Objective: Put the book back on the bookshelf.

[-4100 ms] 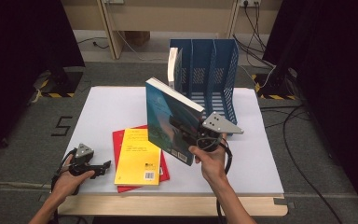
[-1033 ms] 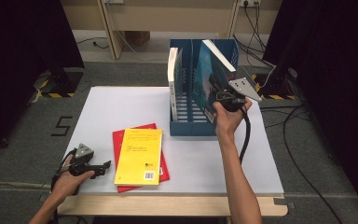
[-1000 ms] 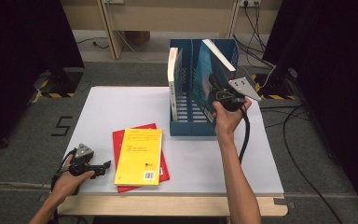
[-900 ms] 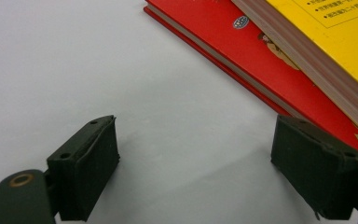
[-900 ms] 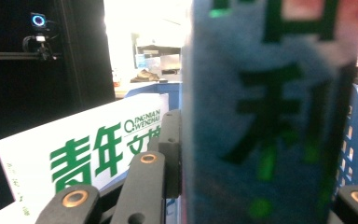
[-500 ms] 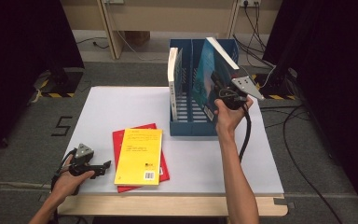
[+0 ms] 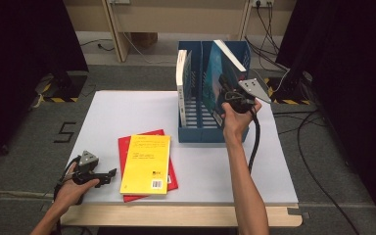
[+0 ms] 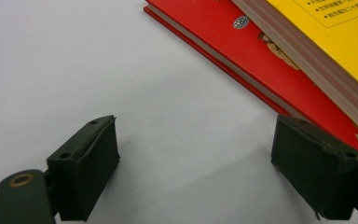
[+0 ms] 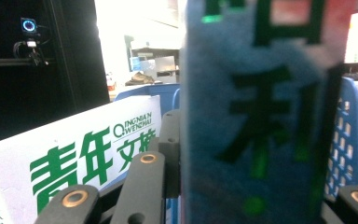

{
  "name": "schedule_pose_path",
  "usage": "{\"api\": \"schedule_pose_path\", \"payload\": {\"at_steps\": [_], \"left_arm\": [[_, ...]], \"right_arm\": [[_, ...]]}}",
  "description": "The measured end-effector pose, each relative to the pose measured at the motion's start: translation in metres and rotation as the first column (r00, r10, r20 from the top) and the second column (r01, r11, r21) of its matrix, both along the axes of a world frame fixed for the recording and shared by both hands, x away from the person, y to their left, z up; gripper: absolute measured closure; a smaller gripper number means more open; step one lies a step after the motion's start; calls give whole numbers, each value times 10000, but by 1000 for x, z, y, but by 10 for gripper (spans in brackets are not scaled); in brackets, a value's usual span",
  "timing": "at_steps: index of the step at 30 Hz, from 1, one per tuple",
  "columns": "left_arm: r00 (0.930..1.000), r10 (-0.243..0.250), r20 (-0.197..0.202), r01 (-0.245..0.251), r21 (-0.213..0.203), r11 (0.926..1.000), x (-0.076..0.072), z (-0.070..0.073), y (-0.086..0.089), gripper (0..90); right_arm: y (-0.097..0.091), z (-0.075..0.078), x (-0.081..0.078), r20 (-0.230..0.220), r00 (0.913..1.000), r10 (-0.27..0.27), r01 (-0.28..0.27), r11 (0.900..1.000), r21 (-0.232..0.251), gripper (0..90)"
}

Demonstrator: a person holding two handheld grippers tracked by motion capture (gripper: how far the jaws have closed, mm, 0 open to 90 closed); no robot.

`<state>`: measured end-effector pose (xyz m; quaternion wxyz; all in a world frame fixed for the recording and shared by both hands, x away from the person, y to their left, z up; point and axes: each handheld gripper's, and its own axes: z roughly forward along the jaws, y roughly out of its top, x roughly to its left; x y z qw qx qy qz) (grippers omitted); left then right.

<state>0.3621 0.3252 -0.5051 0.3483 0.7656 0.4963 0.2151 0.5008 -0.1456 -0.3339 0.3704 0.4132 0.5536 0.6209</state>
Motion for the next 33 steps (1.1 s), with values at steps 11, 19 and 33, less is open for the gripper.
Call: {"api": "schedule_pose_path", "payload": {"at_steps": [11,19,33], "left_arm": [[10000,-3,-9,3,-14,10000,0,0,0,137],[10000,7,5,-7,5,10000,0,0,0,137],[10000,6,4,-6,-1,10000,0,0,0,137]], "right_arm": [[10,-4,15,133,9985,-522,520,9986,86,742],[16,-10,23,101,9973,-726,727,9973,-131,742],[36,-35,48,-265,9950,-964,945,9935,-627,741]]}}
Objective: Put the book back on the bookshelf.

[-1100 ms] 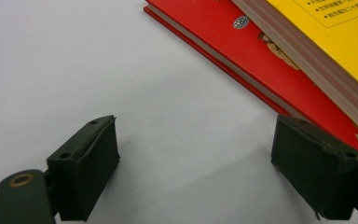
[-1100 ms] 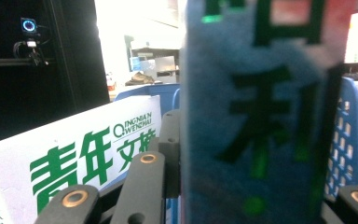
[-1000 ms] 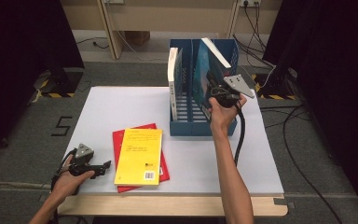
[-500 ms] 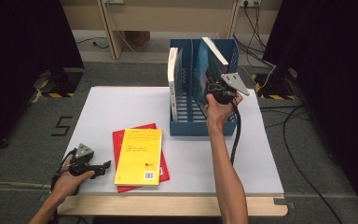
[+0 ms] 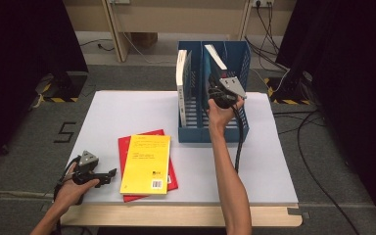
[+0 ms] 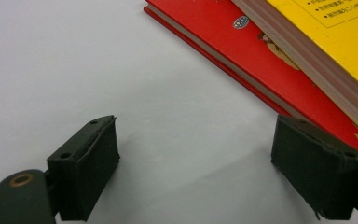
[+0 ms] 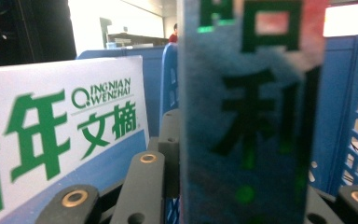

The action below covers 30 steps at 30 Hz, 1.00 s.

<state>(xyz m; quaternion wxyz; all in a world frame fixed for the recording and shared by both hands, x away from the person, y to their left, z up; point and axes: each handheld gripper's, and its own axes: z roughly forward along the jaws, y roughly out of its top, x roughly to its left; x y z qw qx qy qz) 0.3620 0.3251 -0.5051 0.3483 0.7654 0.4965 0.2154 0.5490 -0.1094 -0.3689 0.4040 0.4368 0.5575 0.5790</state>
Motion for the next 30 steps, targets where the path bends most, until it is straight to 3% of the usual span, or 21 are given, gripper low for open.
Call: {"api": "schedule_pose_path", "payload": {"at_steps": [8,19,24,30], "left_arm": [[10000,1,-1,-1,-1,10000,0,0,0,137],[10000,15,10,-15,20,10000,0,0,0,137],[10000,9,5,-9,18,10000,0,0,0,137],[10000,18,22,-18,25,10000,0,0,0,138]], "right_arm": [[1,-13,10,-265,9996,-87,97,9993,365,740],[4,-28,21,-597,9981,-131,146,9996,253,737],[5,-23,17,-946,9954,145,-176,9993,-320,733],[-4,-24,8,-1333,9901,449,-498,9982,-339,734]]}}
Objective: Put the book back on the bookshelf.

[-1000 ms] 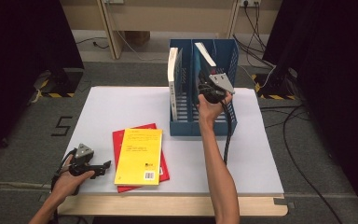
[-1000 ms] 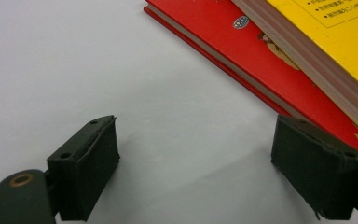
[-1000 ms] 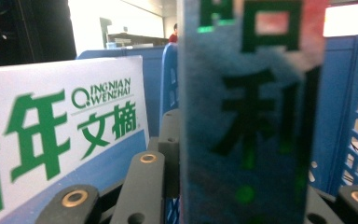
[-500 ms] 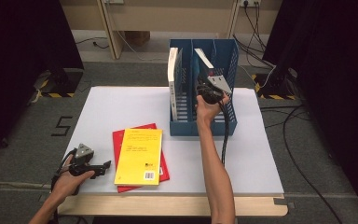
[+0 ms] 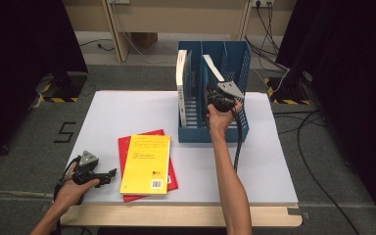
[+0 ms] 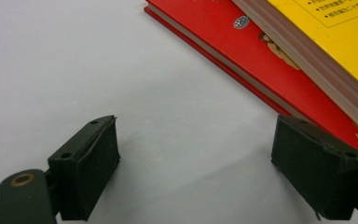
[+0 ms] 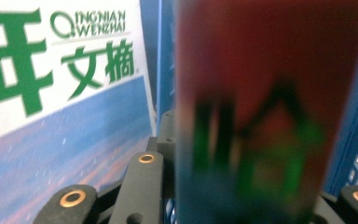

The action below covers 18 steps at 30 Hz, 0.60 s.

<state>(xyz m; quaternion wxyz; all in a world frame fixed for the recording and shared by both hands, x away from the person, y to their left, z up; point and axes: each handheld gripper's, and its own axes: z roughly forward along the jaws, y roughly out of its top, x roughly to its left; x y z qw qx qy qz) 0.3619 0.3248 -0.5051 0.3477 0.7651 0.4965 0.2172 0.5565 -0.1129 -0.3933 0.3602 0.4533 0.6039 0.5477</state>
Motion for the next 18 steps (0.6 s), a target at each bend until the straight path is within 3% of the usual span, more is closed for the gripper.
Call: {"api": "schedule_pose_path", "payload": {"at_steps": [5,13,18], "left_arm": [[10000,-3,-6,3,-3,10000,0,0,0,137],[10000,5,-12,-5,-22,10000,0,0,0,137],[10000,3,-6,-3,-17,10000,0,0,0,137]], "right_arm": [[-7,-2,-8,-240,9989,393,-401,9987,-312,731],[-10,0,-15,-413,9942,995,-981,9946,343,672],[-17,8,-32,-424,9873,1532,-1549,9872,-383,659]]}}
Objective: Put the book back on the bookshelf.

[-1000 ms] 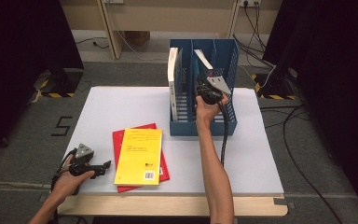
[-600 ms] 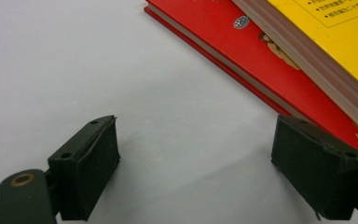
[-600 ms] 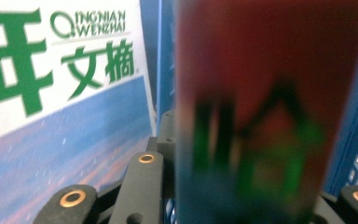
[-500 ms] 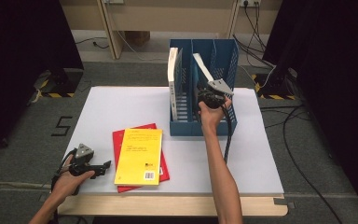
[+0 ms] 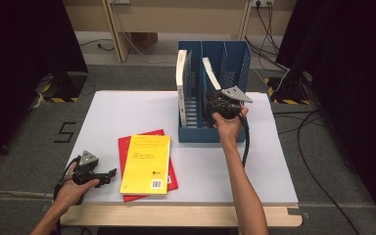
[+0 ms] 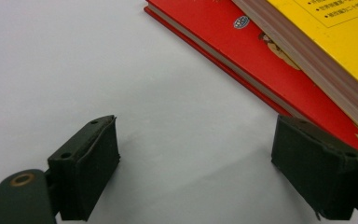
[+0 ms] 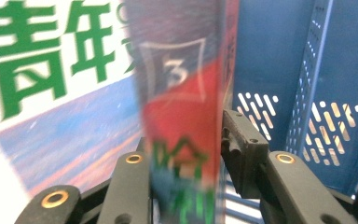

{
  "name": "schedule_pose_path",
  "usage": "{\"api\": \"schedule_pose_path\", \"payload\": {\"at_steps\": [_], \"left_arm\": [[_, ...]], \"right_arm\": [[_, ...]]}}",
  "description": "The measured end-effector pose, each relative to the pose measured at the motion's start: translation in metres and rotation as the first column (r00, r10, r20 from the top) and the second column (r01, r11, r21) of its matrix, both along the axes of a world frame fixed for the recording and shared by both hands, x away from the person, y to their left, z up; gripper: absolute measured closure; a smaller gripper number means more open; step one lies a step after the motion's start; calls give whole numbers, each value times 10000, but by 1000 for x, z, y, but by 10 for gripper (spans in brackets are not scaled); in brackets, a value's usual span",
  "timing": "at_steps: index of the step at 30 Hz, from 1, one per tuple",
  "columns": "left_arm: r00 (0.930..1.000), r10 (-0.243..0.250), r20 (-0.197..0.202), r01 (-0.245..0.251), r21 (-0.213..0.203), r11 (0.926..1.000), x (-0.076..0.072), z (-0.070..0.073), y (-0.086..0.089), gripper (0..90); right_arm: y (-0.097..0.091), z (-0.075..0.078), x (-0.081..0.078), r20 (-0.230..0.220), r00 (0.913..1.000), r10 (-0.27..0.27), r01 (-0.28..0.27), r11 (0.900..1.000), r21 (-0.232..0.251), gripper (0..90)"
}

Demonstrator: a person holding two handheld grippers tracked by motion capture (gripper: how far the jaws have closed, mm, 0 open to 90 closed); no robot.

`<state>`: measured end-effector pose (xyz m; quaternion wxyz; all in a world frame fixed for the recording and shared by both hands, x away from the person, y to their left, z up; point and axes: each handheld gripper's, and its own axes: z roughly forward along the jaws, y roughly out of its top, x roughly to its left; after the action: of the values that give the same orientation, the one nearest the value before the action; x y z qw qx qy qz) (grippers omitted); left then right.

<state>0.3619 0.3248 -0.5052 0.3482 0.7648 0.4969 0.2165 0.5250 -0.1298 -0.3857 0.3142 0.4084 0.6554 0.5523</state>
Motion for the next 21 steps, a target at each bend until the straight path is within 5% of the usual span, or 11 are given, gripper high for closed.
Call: {"api": "schedule_pose_path", "payload": {"at_steps": [8,21], "left_arm": [[10000,2,-5,-2,-3,10000,0,0,0,137],[10000,6,5,-6,2,10000,0,0,0,138]], "right_arm": [[-8,-5,-17,128,9992,390,-377,9953,-893,667],[-22,-22,-33,-697,9898,1242,-1350,9741,-1812,700]]}}
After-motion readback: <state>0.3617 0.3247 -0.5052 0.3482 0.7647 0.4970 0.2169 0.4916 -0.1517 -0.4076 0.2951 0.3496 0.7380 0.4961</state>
